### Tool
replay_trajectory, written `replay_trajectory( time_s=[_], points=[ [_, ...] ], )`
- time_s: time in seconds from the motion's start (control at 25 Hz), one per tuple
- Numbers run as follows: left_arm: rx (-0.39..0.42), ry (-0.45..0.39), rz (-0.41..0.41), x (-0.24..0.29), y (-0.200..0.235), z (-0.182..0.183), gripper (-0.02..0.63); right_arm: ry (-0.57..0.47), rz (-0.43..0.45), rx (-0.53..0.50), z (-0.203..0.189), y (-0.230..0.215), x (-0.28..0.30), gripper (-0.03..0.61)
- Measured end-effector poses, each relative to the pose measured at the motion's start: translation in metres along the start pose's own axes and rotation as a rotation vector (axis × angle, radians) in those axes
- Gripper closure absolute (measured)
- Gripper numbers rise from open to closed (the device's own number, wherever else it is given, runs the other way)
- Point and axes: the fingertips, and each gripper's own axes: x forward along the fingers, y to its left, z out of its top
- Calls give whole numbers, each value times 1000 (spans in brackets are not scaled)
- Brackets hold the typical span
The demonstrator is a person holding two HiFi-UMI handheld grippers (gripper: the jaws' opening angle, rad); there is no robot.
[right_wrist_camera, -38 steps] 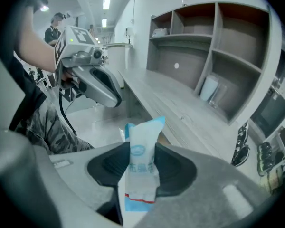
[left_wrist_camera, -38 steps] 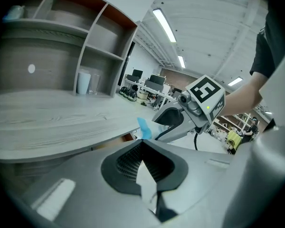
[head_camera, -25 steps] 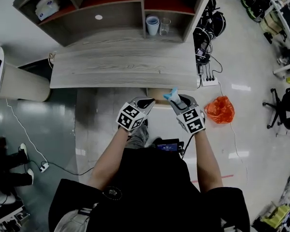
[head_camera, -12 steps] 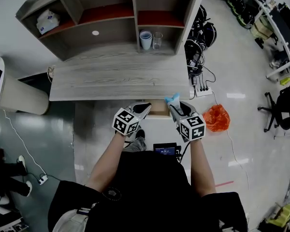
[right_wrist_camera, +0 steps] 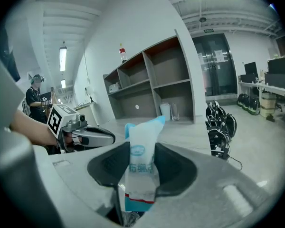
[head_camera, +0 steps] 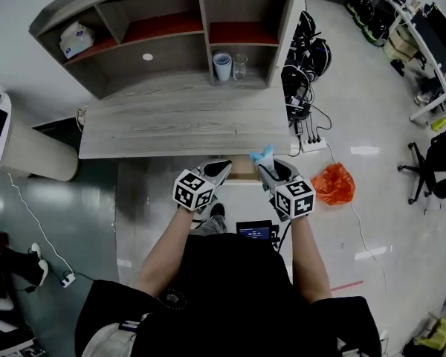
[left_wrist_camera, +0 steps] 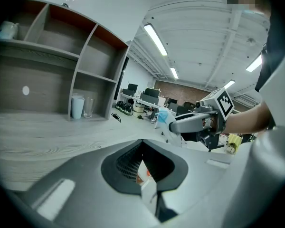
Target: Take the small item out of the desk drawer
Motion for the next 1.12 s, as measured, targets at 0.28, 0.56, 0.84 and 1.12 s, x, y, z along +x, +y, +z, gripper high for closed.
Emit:
replay_trajectory(
  time_s=[0.28,0.56,0.84,1.12],
  points=[
    [-24,-35,36,-14,-14,-2,612,-5,23,18,-13,9,-17,416],
    [-43,-36,64,-25,-41,-25,612,-10,27,22,-33,19,-40,416],
    [-48,-40,86,-40,-66,-42,612,-24,31,107,-56,22,-61,416],
    [-46,-28,108,-49,-72,-53,612,-36,22,148,-67,33,-74,416]
  ],
)
